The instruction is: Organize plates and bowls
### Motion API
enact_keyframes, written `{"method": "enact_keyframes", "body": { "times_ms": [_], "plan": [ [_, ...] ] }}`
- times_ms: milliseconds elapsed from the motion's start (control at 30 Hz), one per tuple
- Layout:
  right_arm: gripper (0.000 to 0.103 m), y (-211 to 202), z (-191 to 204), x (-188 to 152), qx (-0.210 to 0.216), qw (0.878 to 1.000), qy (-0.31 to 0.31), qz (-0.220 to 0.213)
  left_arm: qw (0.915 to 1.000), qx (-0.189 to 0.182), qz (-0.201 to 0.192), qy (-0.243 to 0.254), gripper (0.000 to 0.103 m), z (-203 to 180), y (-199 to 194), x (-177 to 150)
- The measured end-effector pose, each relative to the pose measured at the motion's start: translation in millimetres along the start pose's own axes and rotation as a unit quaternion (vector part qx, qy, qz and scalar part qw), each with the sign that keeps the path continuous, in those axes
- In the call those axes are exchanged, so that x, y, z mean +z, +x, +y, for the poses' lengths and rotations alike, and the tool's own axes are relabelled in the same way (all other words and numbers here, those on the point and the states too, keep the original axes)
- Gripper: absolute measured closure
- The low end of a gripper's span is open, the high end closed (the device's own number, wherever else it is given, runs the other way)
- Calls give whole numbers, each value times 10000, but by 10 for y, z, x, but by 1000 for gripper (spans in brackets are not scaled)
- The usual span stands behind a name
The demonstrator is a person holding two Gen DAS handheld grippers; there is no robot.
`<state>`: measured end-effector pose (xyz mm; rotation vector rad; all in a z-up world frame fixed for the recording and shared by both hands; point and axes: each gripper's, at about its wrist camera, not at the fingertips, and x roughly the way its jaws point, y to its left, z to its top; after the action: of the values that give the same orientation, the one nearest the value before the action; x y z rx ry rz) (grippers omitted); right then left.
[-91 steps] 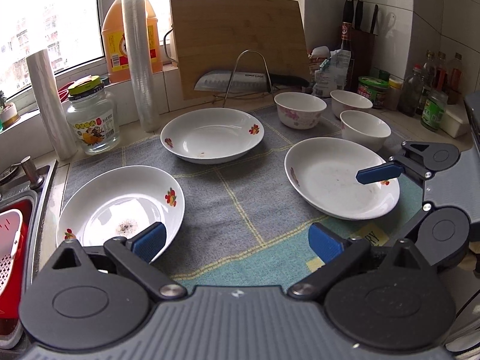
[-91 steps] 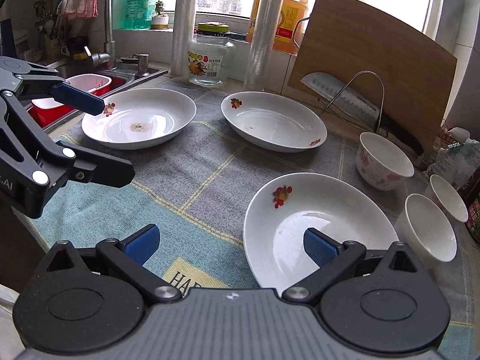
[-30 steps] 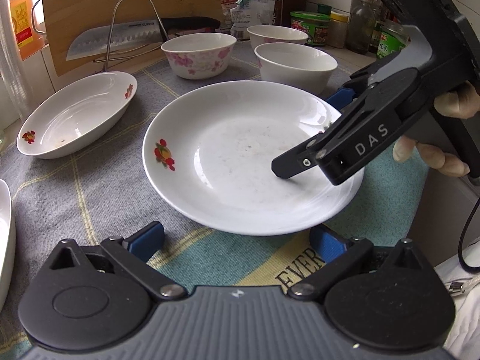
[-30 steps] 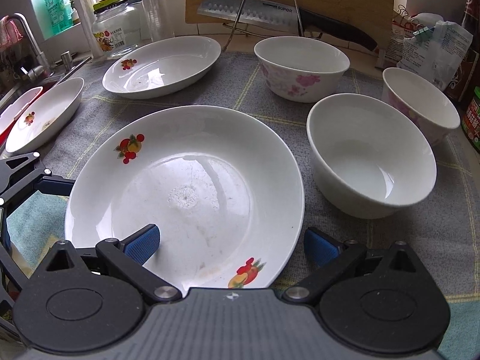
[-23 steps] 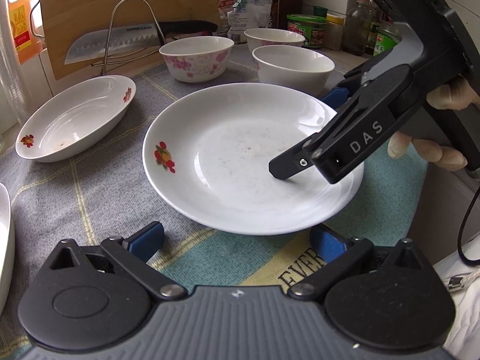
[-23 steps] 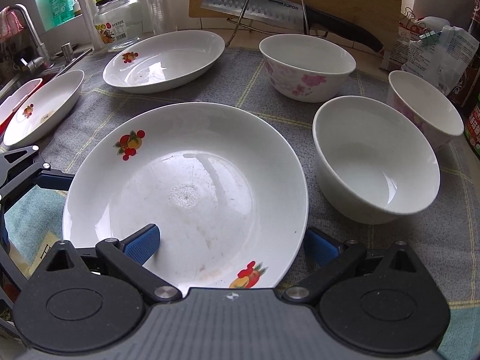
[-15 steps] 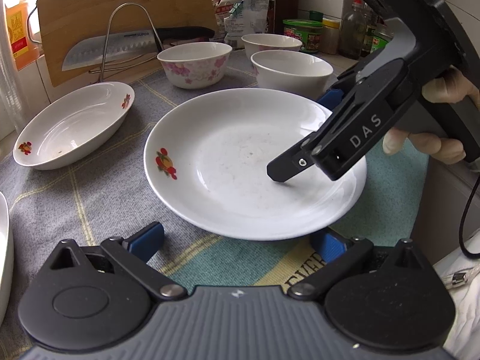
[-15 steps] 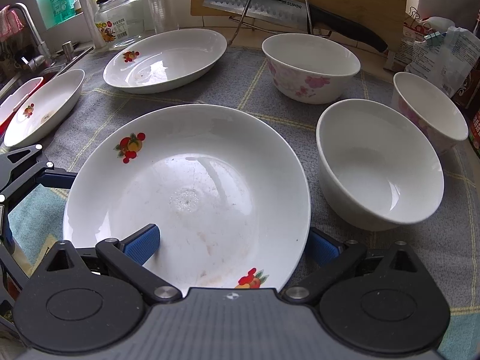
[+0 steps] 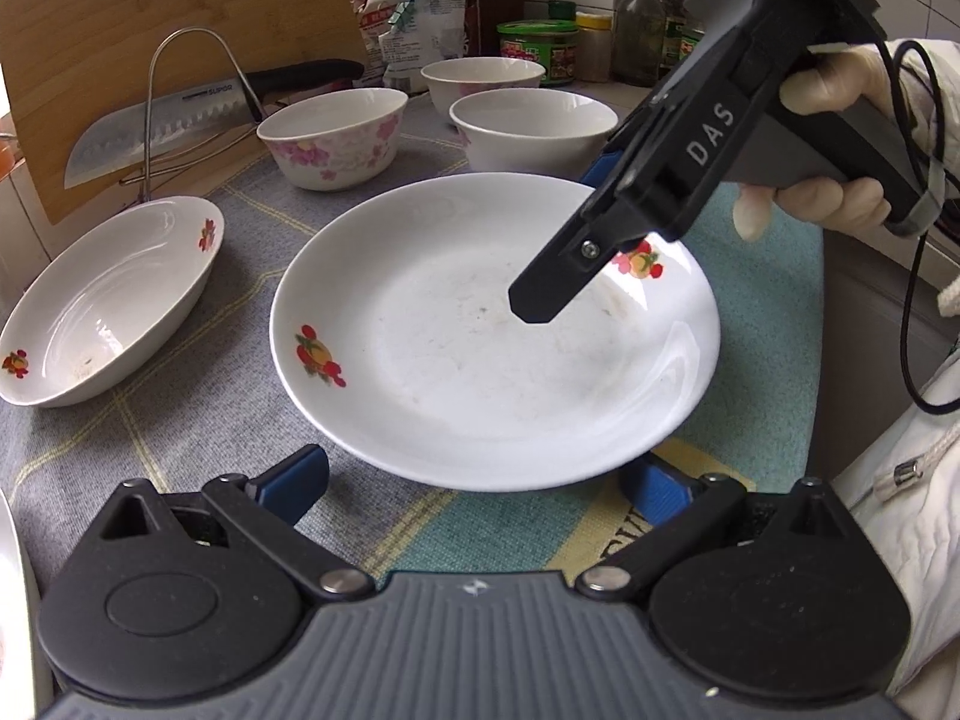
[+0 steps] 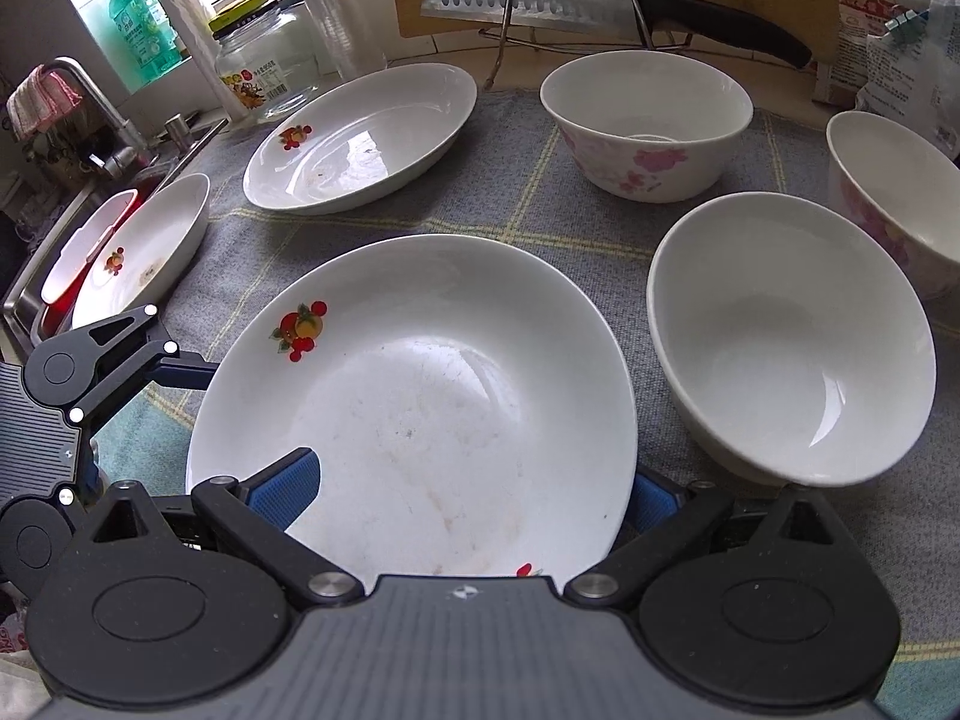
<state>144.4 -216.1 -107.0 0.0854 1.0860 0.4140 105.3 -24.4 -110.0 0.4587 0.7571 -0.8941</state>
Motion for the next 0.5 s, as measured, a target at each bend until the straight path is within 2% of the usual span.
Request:
{"method": "enact_keyframes", "body": {
  "times_ms": [233,500],
  "plan": [
    [0,-10,-65,34,90,9994,322,-49,9983,-156,43,568,1,39,24,83],
    [0,6,-95,68,59,9975,703,-106,9944,-596,168,858,2,189,98,142]
  ]
}}
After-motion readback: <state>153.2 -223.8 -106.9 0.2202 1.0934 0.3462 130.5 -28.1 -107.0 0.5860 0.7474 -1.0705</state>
